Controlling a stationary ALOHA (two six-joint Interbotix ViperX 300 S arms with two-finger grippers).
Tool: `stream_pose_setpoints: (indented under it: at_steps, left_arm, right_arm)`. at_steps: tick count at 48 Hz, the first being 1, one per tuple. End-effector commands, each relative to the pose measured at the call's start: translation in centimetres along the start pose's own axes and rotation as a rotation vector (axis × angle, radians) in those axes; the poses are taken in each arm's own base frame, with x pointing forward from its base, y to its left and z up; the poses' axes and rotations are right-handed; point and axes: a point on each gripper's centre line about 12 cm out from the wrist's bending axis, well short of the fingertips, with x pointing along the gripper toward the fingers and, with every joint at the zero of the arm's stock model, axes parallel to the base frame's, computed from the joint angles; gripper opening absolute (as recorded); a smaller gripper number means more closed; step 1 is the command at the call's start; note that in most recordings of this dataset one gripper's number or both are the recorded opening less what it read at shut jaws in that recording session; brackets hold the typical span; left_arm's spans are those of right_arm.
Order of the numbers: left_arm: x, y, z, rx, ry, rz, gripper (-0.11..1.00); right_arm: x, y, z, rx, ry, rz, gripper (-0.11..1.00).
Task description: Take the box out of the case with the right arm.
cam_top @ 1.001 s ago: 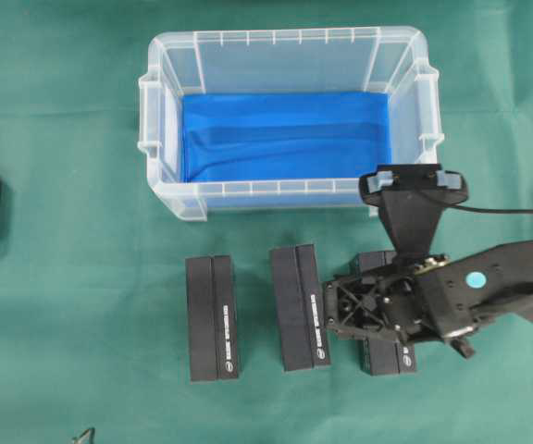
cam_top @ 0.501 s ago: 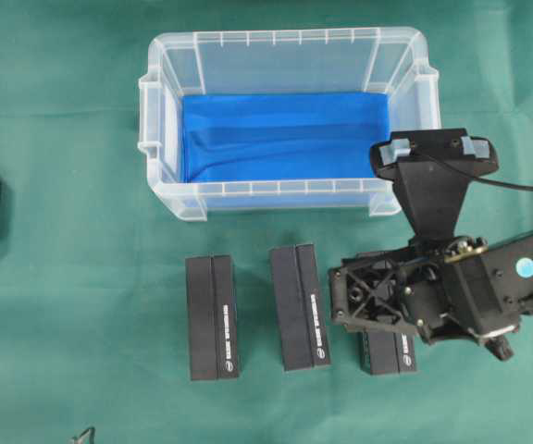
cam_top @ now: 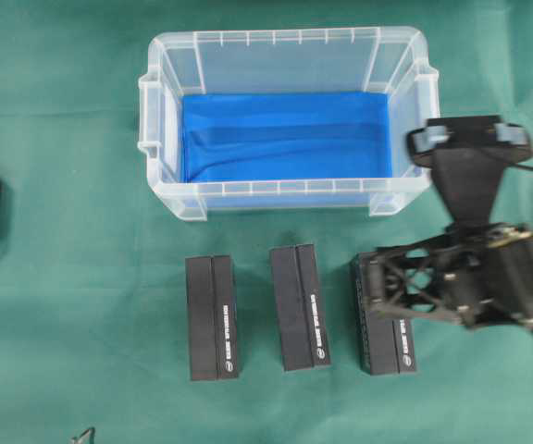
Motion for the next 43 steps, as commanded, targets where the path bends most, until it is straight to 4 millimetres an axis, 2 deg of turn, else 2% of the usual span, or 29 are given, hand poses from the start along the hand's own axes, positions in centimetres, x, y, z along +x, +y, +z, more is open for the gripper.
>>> stream_pose_setpoints:
  at_steps: [1, 14, 21, 27, 43]
  left_arm:
    - [-0.2, -0.1, 0.3, 0.003, -0.009, -0.002, 0.0]
    - [-0.1, -0.1, 0.4, 0.006, -0.007, -0.003, 0.0]
    - [-0.2, -0.1, 0.3, 0.01, -0.009, -0.003, 0.0]
    - [-0.1, -0.1, 0.3, 0.01, -0.007, -0.002, 0.0]
    - [-0.1, -0.1, 0.3, 0.004, -0.005, -0.001, 0.0]
  right_arm:
    - [-1.2, -1.8, 0.5, 0.003, 0.021, 0.042, 0.88]
    - [-1.1, -7.0, 2.1, 0.021, 0.025, 0.044, 0.87]
    - [-1.2, -8.9, 2.9, 0.021, 0.025, 0.046, 0.86]
    - [-1.0, -9.4, 3.3, 0.018, 0.013, 0.041, 0.86]
    - [-1.0, -9.1, 4.3, 0.024, -0.032, 0.063, 0.85]
